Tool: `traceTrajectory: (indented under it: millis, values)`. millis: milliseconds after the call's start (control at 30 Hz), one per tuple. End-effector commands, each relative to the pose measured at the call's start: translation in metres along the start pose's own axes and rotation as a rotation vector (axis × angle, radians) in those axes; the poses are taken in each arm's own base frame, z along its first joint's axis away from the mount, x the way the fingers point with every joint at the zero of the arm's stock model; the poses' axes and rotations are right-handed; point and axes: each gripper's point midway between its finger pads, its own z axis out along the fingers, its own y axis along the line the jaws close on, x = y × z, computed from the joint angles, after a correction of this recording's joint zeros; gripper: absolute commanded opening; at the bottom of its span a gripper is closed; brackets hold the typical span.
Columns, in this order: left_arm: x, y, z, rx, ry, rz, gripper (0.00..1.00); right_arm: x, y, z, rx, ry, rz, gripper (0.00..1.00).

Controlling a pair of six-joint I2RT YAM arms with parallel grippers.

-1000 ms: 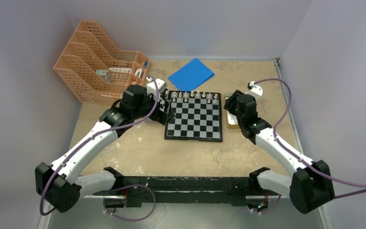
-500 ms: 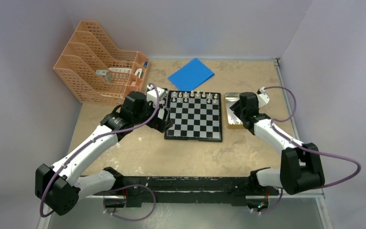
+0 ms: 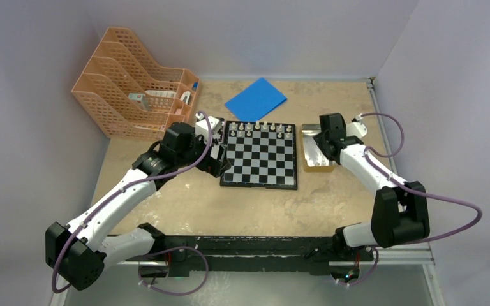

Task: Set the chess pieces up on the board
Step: Adjust the storage box at the center of the board.

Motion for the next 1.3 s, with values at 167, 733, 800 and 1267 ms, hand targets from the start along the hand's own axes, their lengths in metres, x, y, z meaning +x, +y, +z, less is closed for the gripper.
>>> traceTrajectory:
  millis: [167,733,800,1267]
  values:
    - [-0.012,-0.01,-0.004,0.056,-0.051,0.026,0.94,-0.052,0.004,-0.004,0.029,-0.204,0.043,0.49]
    - [-0.004,-0.032,0.005,0.197,-0.005,0.008,0.88,-0.08,0.111,-0.005,-0.403,-0.4,-1.133,0.45]
    - [-0.003,-0.033,0.005,0.205,-0.002,0.009,0.87,-0.069,0.11,0.006,-0.421,-0.363,-1.273,0.48]
    - [0.004,-0.017,0.012,0.123,0.028,0.015,0.84,-0.034,0.121,0.039,-0.598,-0.335,-1.838,0.51]
